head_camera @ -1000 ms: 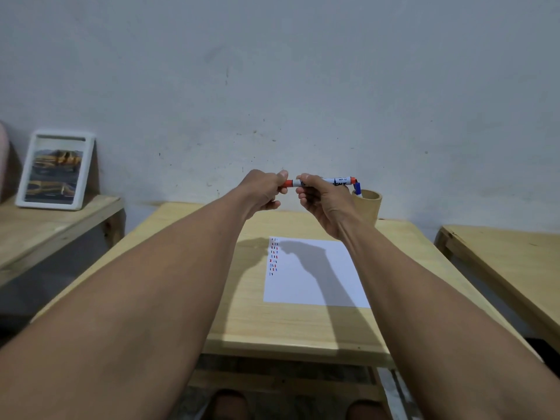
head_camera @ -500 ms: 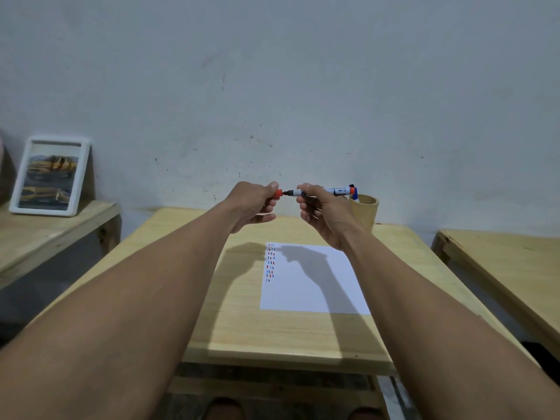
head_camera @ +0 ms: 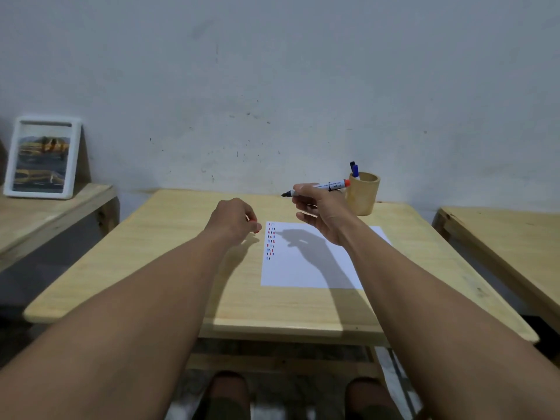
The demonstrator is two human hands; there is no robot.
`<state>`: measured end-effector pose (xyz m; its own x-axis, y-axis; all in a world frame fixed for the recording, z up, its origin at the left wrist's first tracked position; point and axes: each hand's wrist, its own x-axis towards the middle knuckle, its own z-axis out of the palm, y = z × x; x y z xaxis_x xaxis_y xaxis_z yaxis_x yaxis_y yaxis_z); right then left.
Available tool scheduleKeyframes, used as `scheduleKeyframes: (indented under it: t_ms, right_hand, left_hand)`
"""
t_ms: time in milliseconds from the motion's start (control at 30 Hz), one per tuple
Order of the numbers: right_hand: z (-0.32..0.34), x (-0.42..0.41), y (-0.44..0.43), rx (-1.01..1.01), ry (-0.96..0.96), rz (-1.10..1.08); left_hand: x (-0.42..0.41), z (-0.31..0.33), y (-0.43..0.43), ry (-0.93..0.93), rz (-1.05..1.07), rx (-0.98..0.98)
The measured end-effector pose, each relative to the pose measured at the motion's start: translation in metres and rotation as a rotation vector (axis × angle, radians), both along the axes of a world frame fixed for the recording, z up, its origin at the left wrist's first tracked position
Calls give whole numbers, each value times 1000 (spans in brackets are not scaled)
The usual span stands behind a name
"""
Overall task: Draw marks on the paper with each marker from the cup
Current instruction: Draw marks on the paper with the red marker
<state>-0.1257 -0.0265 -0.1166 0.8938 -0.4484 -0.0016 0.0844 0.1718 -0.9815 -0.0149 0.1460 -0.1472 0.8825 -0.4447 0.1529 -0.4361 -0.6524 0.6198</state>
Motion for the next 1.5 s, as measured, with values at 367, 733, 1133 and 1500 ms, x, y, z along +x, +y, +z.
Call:
scheduleKeyframes:
  t_ms: [367,733,1133,1500]
  right_hand:
    - [-12,3,17,-102,33,8]
    - [-37,-6,29,-296,105,-41]
    - [-61,-12,43,-431,166,-125]
    - [-69,-14,53,-472,175,-167]
  left_hand:
    - [-18,-30,3,-147,31,171]
    - [-63,-53,21,-203,28,286]
    - [-77,-57,34,-107,-146,565]
    - [-86,-59,46,-69,-112,623]
